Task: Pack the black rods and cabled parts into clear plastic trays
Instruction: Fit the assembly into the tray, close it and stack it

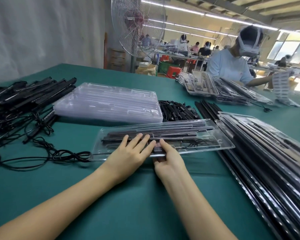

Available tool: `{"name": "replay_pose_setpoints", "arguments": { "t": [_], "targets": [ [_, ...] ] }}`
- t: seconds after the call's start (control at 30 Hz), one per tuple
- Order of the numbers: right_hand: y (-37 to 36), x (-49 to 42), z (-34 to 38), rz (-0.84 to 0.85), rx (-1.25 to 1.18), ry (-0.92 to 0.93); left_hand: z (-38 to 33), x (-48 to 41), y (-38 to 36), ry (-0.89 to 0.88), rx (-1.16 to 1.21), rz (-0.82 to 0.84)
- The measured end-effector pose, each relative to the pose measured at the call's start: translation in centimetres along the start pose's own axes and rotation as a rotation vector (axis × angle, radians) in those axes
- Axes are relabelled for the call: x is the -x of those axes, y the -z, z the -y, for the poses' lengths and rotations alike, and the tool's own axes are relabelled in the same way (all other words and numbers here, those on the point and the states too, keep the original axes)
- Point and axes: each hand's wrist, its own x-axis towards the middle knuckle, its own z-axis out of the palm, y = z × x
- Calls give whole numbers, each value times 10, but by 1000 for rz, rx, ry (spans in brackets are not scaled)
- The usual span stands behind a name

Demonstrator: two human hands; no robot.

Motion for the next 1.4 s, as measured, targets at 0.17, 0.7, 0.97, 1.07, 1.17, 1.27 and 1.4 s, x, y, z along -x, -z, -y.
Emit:
{"name": "replay_pose_setpoints", "arguments": {
  "t": [0.17,0.7,0.97,1.07,1.17,1.27,1.4],
  "targets": [
    [3,-3,10,-126,92,-35,-16,-10,13,-13,147,-102],
    [-14,14,28,-6,70,-6,-42,-26,30,1179,1653,150],
    [-25,10,9,-9,-97,-74,-42,-79,17,1801,1985,-274],
    [-20,10,8,-36,-7,6,-42,-86,15,1861,2009,-283],
    [-15,9,8,-106,48,72,-41,-85,12,1865,2003,-226],
    [-13,7,3,-99,81,99,-38,-84,11,1898,1950,-238],
    [-13,4,2,-41,89,81,-37,-81,10,1944,1954,-295]
  ]
}}
